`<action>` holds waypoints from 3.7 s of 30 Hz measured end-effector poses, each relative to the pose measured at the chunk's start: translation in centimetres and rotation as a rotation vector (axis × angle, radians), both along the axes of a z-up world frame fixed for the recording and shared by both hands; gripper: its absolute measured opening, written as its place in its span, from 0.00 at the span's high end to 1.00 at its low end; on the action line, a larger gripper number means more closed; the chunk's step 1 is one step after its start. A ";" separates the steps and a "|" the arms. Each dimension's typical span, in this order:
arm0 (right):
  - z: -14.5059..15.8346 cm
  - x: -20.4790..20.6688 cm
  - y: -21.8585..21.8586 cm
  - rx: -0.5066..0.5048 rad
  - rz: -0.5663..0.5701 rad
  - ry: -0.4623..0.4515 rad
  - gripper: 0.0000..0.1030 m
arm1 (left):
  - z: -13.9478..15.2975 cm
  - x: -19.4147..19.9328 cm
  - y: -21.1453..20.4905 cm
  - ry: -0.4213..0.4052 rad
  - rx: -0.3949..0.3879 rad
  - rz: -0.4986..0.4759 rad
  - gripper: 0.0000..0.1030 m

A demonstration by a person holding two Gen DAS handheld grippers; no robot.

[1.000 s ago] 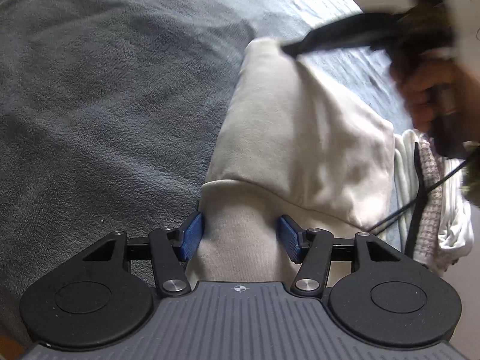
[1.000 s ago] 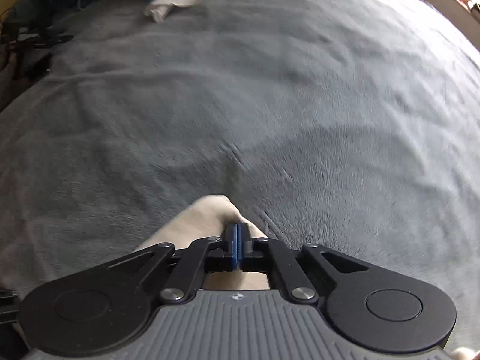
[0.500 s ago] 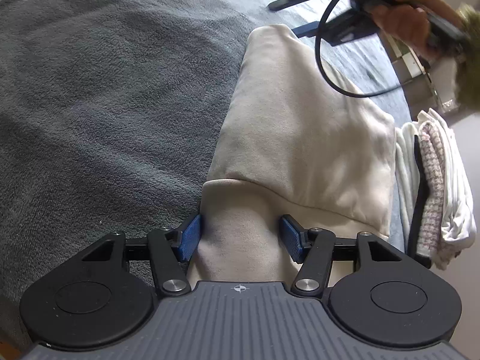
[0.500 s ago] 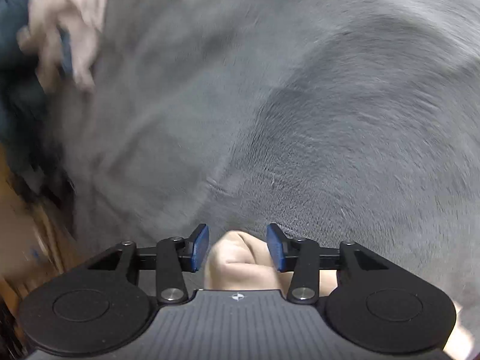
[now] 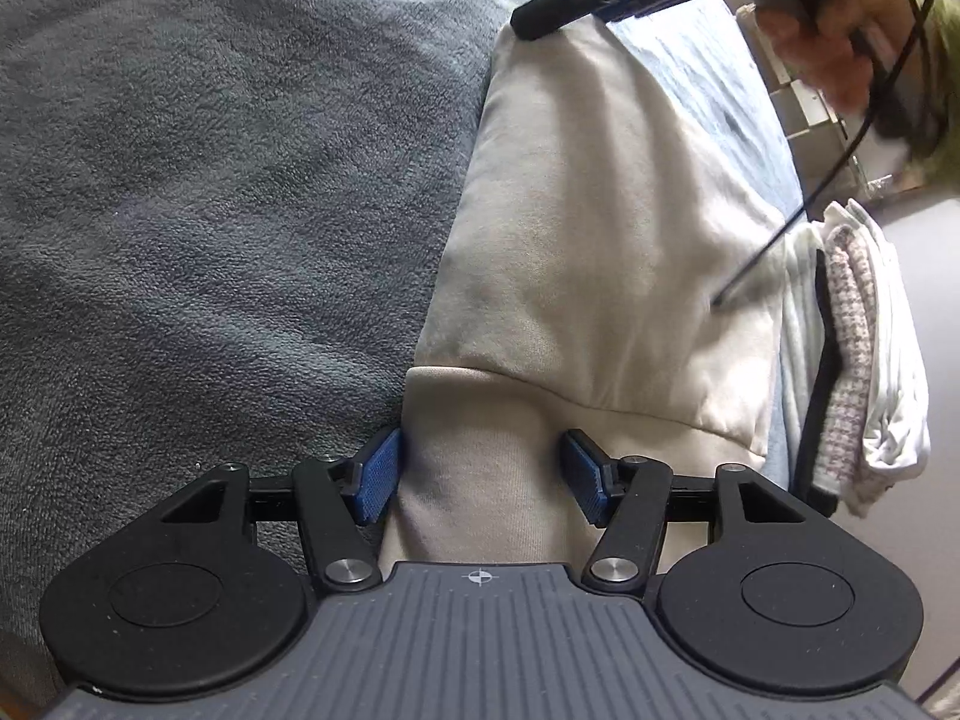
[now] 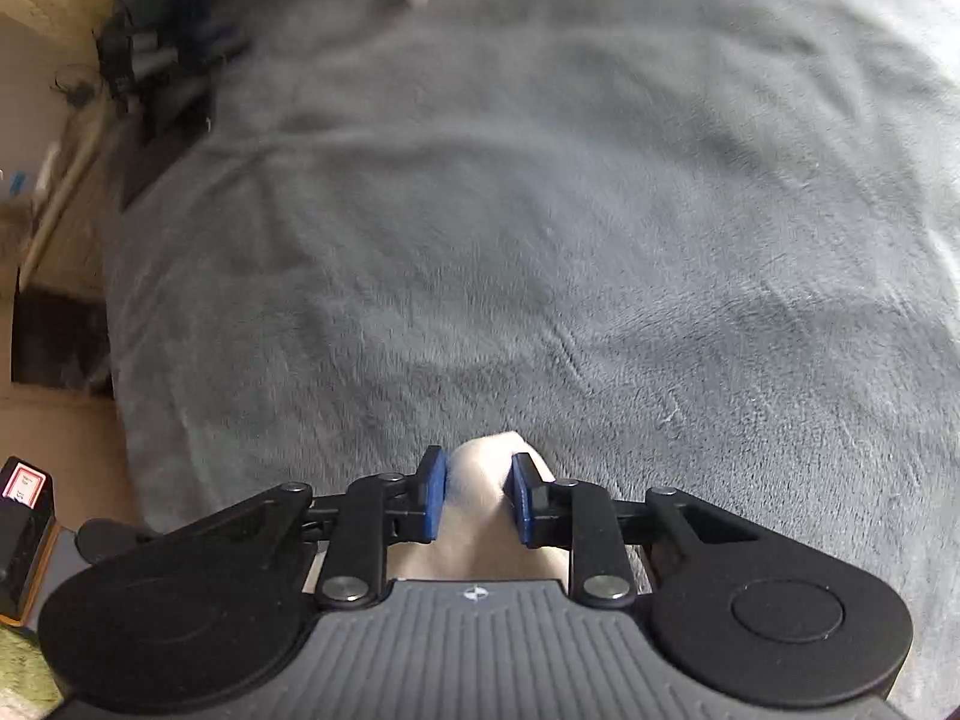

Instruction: Fold clothes

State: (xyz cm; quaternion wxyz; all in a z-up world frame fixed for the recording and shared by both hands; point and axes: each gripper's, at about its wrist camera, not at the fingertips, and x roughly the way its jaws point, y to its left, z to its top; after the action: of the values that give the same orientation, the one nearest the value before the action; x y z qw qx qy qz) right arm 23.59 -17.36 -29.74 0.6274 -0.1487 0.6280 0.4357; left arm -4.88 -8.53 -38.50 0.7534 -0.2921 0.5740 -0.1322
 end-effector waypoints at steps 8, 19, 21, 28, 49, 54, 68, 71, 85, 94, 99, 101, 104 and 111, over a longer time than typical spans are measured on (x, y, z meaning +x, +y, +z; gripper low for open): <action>-4.7 2.8 -8.0 0.207 -0.672 0.414 0.82 | -0.1 -0.5 1.0 0.015 -0.015 -0.007 0.42; 3.4 -0.1 -4.6 0.272 -0.195 0.104 0.88 | 0.5 -1.8 1.8 0.020 0.002 0.003 0.42; 1.7 -2.2 -2.4 0.184 -0.099 -0.002 0.88 | 0.5 -1.2 1.2 0.031 0.004 0.003 0.42; 3.3 -4.8 -5.8 0.259 -0.231 -0.094 0.94 | 1.4 -0.8 1.2 0.053 0.029 0.002 0.42; 0.0 -23.8 -14.9 -0.072 -0.396 -0.235 0.91 | 4.4 3.3 7.7 0.137 -0.053 -0.019 0.43; 1.4 -24.9 -14.8 -0.001 -0.644 -0.235 0.86 | 6.2 10.5 2.9 0.172 0.121 -0.159 0.43; 3.6 -25.3 -14.7 0.033 -0.816 -0.256 0.88 | 8.4 12.1 0.3 0.178 0.374 -0.318 0.37; 3.2 -22.5 -15.8 0.003 -0.864 -0.353 0.88 | 8.3 11.9 -0.5 0.166 0.399 -0.356 0.37; 2.7 -18.5 -16.3 -0.034 -0.888 -0.465 0.89 | 8.4 12.1 -3.1 0.150 0.456 -0.467 0.37; -1.4 -14.8 -18.5 -0.051 -0.971 -0.415 0.92 | 9.0 12.6 -2.7 0.143 0.473 -0.537 0.37; 1.2 -14.8 -18.8 -0.010 -1.012 -0.431 0.89 | 8.9 13.1 -3.2 0.147 0.477 -0.567 0.37; 2.0 -14.6 -19.0 0.020 -1.037 -0.466 0.89 | 8.5 13.5 -3.8 0.150 0.474 -0.574 0.37; 0.9 -13.4 -19.0 -0.012 -1.067 -0.469 0.89 | 8.6 13.7 -3.6 0.150 0.470 -0.587 0.37; -1.6 -11.7 -19.3 -0.056 -1.075 -0.403 0.93 | 10.8 13.1 -1.6 0.046 0.447 -0.601 0.38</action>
State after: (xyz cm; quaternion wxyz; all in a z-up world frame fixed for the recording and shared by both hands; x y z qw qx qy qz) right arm 11.90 -36.64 -31.32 0.8638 0.0949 0.4948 0.0018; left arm 8.21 -10.17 -27.69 0.7132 0.0582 0.6655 -0.2124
